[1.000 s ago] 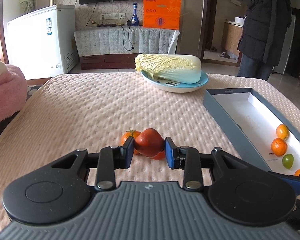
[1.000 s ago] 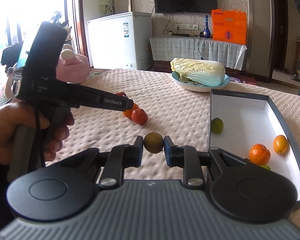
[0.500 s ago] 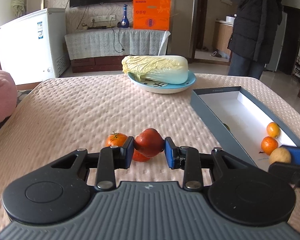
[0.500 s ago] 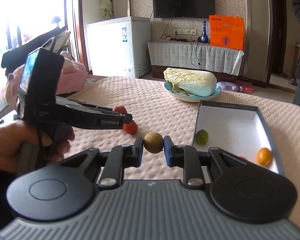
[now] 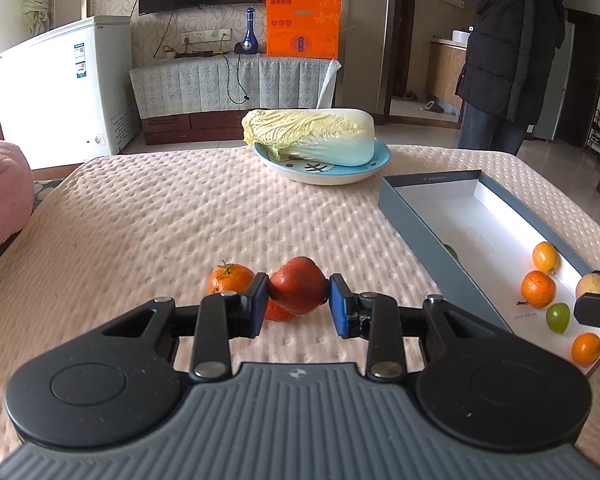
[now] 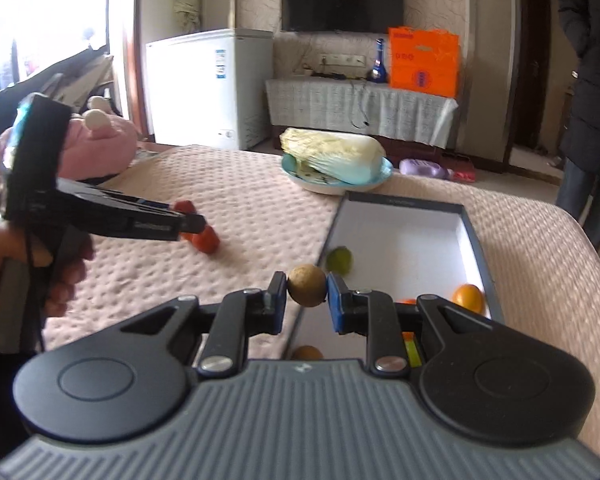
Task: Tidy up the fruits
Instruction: 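Carry the red fruit over the box while the right carries the brown fruit there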
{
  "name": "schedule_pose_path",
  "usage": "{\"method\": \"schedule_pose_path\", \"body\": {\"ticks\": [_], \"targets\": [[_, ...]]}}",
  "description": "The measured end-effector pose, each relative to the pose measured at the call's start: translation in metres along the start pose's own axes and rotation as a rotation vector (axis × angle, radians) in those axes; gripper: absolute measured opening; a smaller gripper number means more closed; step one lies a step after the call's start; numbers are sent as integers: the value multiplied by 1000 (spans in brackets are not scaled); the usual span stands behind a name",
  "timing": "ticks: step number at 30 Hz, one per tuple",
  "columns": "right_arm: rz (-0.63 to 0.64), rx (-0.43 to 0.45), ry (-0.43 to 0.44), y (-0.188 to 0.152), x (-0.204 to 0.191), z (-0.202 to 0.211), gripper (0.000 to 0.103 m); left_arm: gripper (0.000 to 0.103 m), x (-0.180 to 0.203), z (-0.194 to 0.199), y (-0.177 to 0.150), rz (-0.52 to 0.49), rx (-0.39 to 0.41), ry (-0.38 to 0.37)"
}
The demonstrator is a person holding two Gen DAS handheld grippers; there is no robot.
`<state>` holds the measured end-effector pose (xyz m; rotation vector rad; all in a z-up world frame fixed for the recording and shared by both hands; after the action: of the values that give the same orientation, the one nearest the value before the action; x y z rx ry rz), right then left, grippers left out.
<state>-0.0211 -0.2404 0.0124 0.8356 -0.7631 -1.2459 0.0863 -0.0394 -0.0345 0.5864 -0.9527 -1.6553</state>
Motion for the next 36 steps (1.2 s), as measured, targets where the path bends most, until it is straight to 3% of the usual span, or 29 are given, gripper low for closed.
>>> {"method": "schedule_pose_path", "body": {"ticks": [21,36], "targets": [[-47,-15,-14,-5,9,-3,25,38,12,-5,0,-12,-9,-1],[-51,-10,-11,-5,11,1,25,38,44,-13,7,-39,6,-56]]}}
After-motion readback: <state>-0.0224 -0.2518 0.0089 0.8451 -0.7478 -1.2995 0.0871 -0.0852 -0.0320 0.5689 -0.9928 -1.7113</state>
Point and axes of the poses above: each gripper's, at about its wrist camera, not at the fingertips, and z roughly against the way its jaws point, x to its right, y to its top, the point moved 3 cm from there along -z, roughly the way its jaws point, and after that the axes turned 6 degrees about -y, right-handed, at the moved point
